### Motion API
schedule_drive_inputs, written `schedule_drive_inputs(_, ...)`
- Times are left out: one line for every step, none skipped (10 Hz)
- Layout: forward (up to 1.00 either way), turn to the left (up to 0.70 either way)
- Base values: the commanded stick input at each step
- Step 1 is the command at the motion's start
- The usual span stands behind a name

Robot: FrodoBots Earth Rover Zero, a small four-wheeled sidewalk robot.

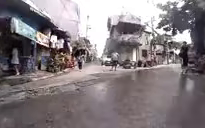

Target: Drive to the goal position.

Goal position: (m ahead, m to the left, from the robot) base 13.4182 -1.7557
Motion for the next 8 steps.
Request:
schedule_drive_inputs(1.00, 0.00)
schedule_drive_inputs(1.00, 0.00)
schedule_drive_inputs(1.00, 0.00)
schedule_drive_inputs(1.00, 0.00)
schedule_drive_inputs(1.00, 0.00)
schedule_drive_inputs(1.00, 0.00)
schedule_drive_inputs(1.00, -0.26)
schedule_drive_inputs(1.00, -0.08)
